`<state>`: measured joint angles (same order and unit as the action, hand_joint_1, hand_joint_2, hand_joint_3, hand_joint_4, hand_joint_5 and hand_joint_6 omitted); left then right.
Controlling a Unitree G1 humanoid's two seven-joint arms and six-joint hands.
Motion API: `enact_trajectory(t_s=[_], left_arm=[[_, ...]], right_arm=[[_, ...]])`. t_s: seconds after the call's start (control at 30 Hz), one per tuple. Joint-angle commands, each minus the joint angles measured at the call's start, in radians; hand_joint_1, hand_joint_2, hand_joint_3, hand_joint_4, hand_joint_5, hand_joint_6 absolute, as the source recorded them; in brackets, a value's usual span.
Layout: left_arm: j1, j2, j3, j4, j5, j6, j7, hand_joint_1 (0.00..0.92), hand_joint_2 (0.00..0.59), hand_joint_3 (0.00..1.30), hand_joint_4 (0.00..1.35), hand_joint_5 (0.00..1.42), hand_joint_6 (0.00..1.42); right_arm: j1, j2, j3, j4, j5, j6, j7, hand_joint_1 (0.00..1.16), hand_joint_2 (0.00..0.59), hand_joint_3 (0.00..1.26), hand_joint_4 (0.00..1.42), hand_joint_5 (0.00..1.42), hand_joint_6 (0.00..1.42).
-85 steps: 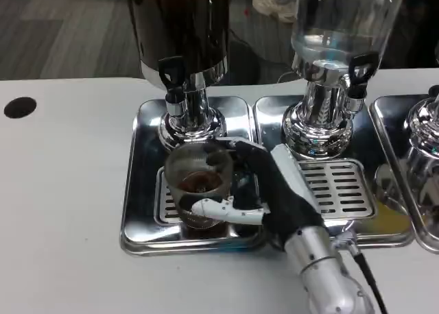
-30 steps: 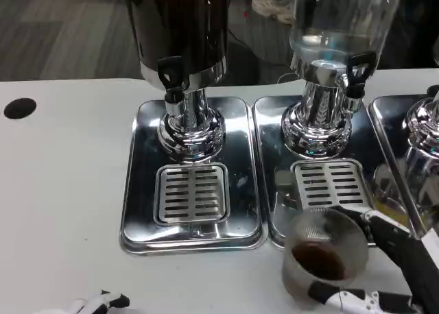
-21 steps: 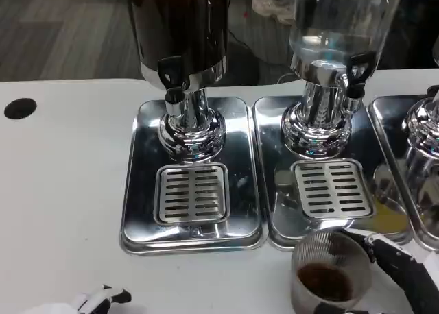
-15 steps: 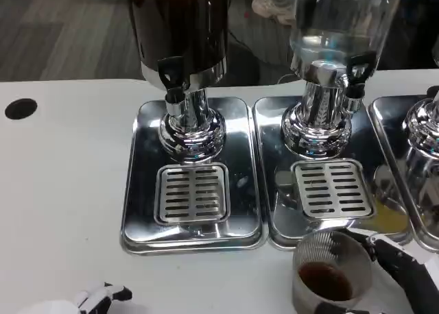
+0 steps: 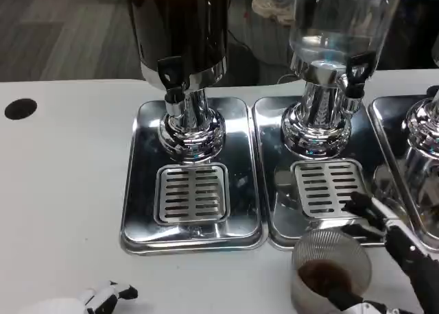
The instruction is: Grasp the cup under the faucet to collect the drink, then remove the cup.
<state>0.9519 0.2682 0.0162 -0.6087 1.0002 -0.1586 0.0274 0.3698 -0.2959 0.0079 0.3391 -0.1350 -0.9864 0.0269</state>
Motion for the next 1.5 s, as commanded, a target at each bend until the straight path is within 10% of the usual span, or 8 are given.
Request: enact_trajectory(t_s=[0.03, 0.2, 0.43, 0.67, 0.87, 1.5], left_arm=[[0.002, 0.005, -0.008, -0.006, 0.013, 0.007, -0.001, 0.000, 0.088, 0.33, 0.23, 0.32, 0.56], [0.001, 0.004, -0.006, -0.001, 0.003, -0.006, 0.022, 0.000, 0.088, 0.33, 0.23, 0.32, 0.56], [0.000, 0.007, -0.003, -0.003, -0.008, -0.025, 0.057, 0.000, 0.088, 0.31, 0.22, 0.31, 0.56], [0.029, 0.004, 0.009, -0.031, 0.025, -0.066, 0.139, 0.000, 0.088, 0.28, 0.16, 0.27, 0.53], [0.050, -0.002, 0.019, -0.048, 0.086, -0.070, 0.208, 0.000, 0.059, 0.09, 0.00, 0.00, 0.25], [0.074, -0.010, 0.032, -0.025, 0.059, -0.080, 0.261, 0.000, 0.060, 0.08, 0.00, 0.04, 0.24]], right_arm=[[0.038, -0.015, 0.000, -0.089, 0.115, 0.006, 0.055, 0.40, 0.154, 0.17, 0.12, 0.18, 0.08], [0.038, -0.065, -0.045, -0.191, 0.261, 0.147, 0.127, 0.45, 0.467, 0.21, 0.07, 0.07, 0.01], [0.025, -0.117, -0.194, -0.337, -0.333, 0.346, -0.070, 0.59, 0.549, 0.13, 0.00, 0.00, 0.00], [0.001, -0.118, -0.178, -0.265, -0.533, 0.374, -0.265, 0.60, 0.528, 0.11, 0.00, 0.00, 0.00], [0.012, -0.131, -0.157, -0.263, -0.548, 0.388, -0.302, 0.53, 0.491, 0.11, 0.00, 0.00, 0.00], [0.063, -0.135, -0.147, -0.301, -0.445, 0.391, -0.262, 0.50, 0.450, 0.11, 0.00, 0.00, 0.00]])
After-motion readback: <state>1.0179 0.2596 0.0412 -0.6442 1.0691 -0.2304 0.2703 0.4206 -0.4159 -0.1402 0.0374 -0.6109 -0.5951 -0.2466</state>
